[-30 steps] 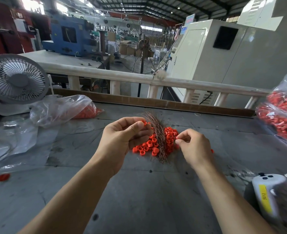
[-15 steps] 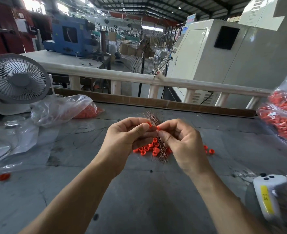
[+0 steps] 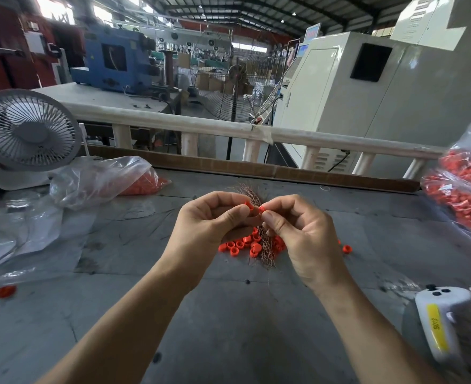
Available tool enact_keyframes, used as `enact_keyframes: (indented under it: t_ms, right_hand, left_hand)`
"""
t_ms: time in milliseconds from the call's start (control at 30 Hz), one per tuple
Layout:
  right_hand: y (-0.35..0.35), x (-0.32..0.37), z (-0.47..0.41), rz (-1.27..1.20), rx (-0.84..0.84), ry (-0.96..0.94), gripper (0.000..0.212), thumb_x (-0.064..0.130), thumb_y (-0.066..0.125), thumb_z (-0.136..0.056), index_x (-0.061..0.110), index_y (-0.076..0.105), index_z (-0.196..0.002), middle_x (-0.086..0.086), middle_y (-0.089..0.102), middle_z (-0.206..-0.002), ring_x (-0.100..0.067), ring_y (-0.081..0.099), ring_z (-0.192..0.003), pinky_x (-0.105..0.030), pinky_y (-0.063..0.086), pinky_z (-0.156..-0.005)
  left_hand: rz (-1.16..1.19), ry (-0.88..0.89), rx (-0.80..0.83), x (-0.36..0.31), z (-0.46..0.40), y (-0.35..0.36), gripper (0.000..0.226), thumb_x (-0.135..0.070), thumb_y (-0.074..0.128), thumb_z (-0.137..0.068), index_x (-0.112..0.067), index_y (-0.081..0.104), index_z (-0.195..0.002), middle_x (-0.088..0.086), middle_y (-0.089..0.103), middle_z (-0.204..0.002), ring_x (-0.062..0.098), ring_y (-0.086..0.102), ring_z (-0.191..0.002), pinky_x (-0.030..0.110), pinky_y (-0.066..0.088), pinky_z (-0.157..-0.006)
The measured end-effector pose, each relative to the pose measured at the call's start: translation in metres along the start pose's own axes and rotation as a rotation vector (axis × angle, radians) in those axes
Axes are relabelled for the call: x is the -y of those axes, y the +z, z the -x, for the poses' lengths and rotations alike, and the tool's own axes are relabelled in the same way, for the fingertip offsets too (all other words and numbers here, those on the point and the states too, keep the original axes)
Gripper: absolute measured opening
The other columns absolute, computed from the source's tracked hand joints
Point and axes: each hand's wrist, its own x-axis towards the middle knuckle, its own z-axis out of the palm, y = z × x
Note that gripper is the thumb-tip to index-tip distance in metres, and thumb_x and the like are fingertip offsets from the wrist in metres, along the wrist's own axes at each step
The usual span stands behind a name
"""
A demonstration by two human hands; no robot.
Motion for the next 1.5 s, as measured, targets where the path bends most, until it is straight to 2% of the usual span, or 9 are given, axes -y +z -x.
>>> enact_keyframes:
  t_ms: [133, 333, 433, 500, 633, 733, 967, 1167, 1500]
  right_hand:
    - [0.000, -0.001, 0.001, 0.006, 0.016, 0.009, 0.006, 0.023, 0.072, -0.090, 0.028, 0.073, -0.094, 0.004, 0.074, -0.087, -0.006, 0.067, -0.079, -0.019, 0.052, -0.073]
    - [0.000, 0.001, 0.001, -0.034, -0.036, 0.065, 0.013, 0.036, 0.079, -0.088, 0.024, 0.075, -0.087, 0.008, 0.070, -0.073, -0.004, 0.063, -0.069, -0.020, 0.050, -0.067]
    - [-0.001, 0.000, 0.001, -0.070, -0.022, 0.097, 0.004, 0.019, 0.075, -0.093, 0.019, 0.074, -0.090, 0.000, 0.071, -0.076, -0.011, 0.064, -0.072, -0.027, 0.052, -0.070]
    - [0.000, -0.001, 0.001, -0.095, -0.010, 0.116, 0.005, 0.008, 0.072, -0.094, 0.013, 0.073, -0.093, -0.002, 0.073, -0.081, -0.013, 0.066, -0.075, -0.025, 0.055, -0.072]
    - [0.001, -0.001, 0.002, -0.098, -0.006, 0.138, 0.001, 0.015, 0.075, -0.093, 0.014, 0.074, -0.094, -0.005, 0.074, -0.082, -0.014, 0.066, -0.074, -0.026, 0.056, -0.072]
    - [0.000, -0.001, 0.001, -0.037, -0.026, 0.120, 0.004, 0.023, 0.077, -0.092, 0.020, 0.075, -0.090, -0.003, 0.073, -0.078, -0.013, 0.065, -0.072, -0.027, 0.054, -0.070]
    - [0.005, 0.002, 0.003, 0.020, -0.072, -0.015, 0.008, 0.021, 0.077, -0.089, 0.028, 0.076, -0.093, 0.005, 0.077, -0.090, -0.010, 0.074, -0.085, -0.020, 0.056, -0.076]
    - [0.007, 0.006, 0.004, 0.153, -0.070, -0.100, 0.011, 0.013, 0.079, -0.089, 0.022, 0.077, -0.094, 0.007, 0.076, -0.094, -0.018, 0.073, -0.095, -0.031, 0.059, -0.085]
    - [0.007, 0.015, 0.004, 0.297, -0.066, -0.129, 0.008, 0.009, 0.078, -0.090, 0.016, 0.078, -0.093, 0.009, 0.073, -0.092, -0.010, 0.070, -0.092, -0.013, 0.051, -0.079]
  left_hand:
    - [0.001, 0.009, 0.001, 0.001, 0.000, 0.000, 0.027, -0.015, 0.075, -0.081, -0.004, 0.073, -0.105, 0.020, 0.077, -0.099, 0.031, 0.077, -0.094, 0.029, 0.062, -0.075]
    - [-0.025, 0.017, 0.020, 0.001, 0.001, 0.000, 0.025, -0.018, 0.076, -0.081, -0.008, 0.074, -0.104, 0.018, 0.078, -0.100, 0.031, 0.077, -0.095, 0.030, 0.062, -0.077]
    - [-0.032, 0.018, 0.028, 0.002, 0.001, 0.000, 0.026, -0.018, 0.076, -0.081, -0.008, 0.074, -0.105, 0.018, 0.078, -0.101, 0.031, 0.076, -0.097, 0.031, 0.062, -0.078]
    - [-0.033, 0.019, 0.028, 0.002, 0.001, 0.000, 0.025, -0.018, 0.075, -0.082, -0.007, 0.073, -0.106, 0.018, 0.078, -0.101, 0.031, 0.076, -0.097, 0.031, 0.062, -0.078]
    - [-0.042, 0.019, 0.031, 0.002, 0.001, -0.001, 0.028, -0.017, 0.075, -0.082, -0.005, 0.072, -0.107, 0.018, 0.077, -0.101, 0.032, 0.076, -0.097, 0.032, 0.062, -0.079]
    - [-0.049, 0.014, 0.025, 0.003, 0.001, -0.001, 0.029, -0.017, 0.075, -0.080, -0.005, 0.072, -0.106, 0.019, 0.077, -0.100, 0.032, 0.076, -0.096, 0.033, 0.063, -0.080]
    - [-0.120, 0.031, 0.004, 0.005, 0.000, 0.001, 0.022, -0.007, 0.073, -0.085, -0.003, 0.072, -0.107, 0.018, 0.078, -0.094, 0.029, 0.077, -0.090, 0.030, 0.062, -0.076]
    - [-0.168, 0.056, 0.005, 0.007, 0.000, 0.001, 0.021, -0.003, 0.072, -0.087, -0.001, 0.071, -0.108, 0.018, 0.078, -0.092, 0.030, 0.077, -0.089, 0.035, 0.063, -0.081]
    - [-0.308, 0.159, -0.033, 0.011, 0.002, 0.004, 0.017, 0.000, 0.073, -0.088, -0.006, 0.073, -0.104, 0.010, 0.079, -0.090, 0.026, 0.077, -0.087, 0.037, 0.063, -0.084]
